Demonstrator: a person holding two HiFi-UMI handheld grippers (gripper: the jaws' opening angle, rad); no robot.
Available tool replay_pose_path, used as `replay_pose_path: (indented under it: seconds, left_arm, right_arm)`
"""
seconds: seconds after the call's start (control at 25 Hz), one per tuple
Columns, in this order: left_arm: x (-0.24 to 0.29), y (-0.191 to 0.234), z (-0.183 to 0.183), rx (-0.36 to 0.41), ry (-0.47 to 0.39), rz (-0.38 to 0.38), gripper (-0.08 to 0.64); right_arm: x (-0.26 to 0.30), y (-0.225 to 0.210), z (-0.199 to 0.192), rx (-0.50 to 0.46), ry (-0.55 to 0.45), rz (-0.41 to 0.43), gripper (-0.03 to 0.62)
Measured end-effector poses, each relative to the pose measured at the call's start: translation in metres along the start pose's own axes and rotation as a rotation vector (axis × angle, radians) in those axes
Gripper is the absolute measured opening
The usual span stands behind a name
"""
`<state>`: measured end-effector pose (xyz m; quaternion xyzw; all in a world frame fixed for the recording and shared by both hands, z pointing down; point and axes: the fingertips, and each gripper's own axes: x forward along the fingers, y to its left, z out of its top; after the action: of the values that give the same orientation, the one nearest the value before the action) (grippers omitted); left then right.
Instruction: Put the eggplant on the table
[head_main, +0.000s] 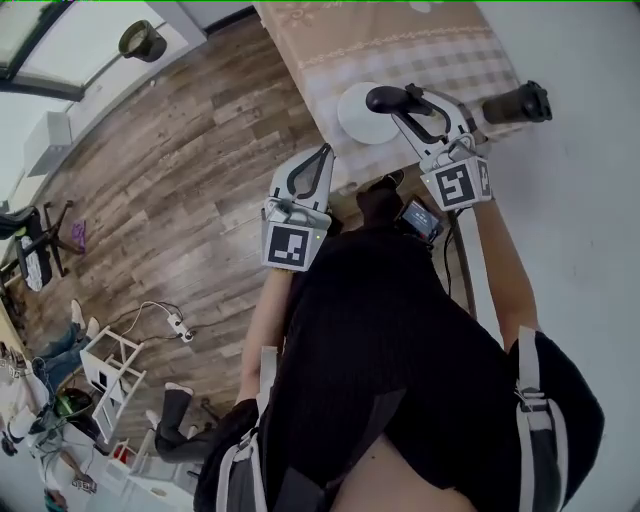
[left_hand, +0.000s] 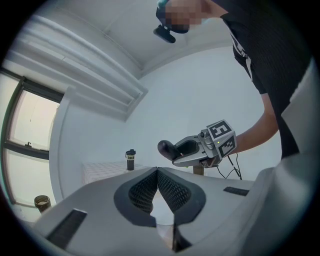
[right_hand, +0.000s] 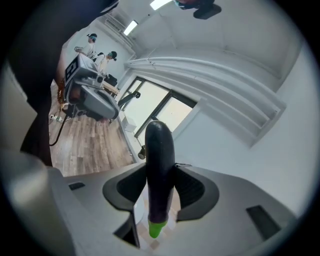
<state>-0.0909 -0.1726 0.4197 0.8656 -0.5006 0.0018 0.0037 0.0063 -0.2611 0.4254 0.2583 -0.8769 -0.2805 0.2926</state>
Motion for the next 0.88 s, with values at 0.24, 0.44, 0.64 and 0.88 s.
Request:
replay_pose_path:
  seconds: [0.24,0.44,0.64,0.88]
  left_arm:
    - [0.013,0.011,-0.006,0.004,0.009,-0.008,-0.011]
    - [0.018,0.017,-0.011,-0.010,0.011,-0.008,-0.011]
    - [0.019,0.024,-0.015,-0.005,0.022,-0.002,-0.011]
    - [0.019,0.033,-0.020,-0.027,0.030,0.013,-0.011]
  right_arm:
    - [0.020,0.007,-0.014,-0.047,0.019,0.059,0.184]
    - [0.038,0.021,-0.029,-0.068,0.047,0.104,0.184]
    - [0.054,0.038,-0.045,-0.062,0.077,0.149,0.184]
    - [0.069,0.053,-0.056,-0.057,0.100,0.193,0.184]
